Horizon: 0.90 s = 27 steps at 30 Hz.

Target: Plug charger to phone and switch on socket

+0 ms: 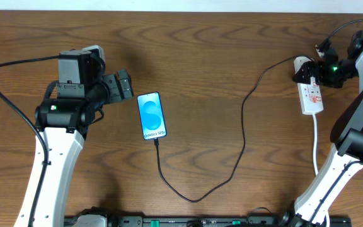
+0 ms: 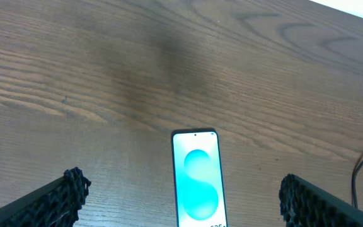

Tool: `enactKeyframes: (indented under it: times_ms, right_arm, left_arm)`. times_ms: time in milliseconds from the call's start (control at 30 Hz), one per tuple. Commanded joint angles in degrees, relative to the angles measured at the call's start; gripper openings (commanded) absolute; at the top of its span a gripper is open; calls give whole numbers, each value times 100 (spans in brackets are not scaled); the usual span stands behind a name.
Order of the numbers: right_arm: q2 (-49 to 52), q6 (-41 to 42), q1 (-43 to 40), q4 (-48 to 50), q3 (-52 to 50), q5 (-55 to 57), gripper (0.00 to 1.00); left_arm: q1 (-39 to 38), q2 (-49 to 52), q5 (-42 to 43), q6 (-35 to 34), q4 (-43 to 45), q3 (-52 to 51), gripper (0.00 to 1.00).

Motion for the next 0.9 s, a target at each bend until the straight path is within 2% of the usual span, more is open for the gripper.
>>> enactKeyframes:
  times_ms: [0,867]
  right_arm:
    - [72,125,42,-31,105,-101,99]
    - [74,332,81,275,-459,-535,99]
  left_arm:
    - [-13,7,-55,52,-17,127,99]
    - [-13,7,-55,52,-17,127,99]
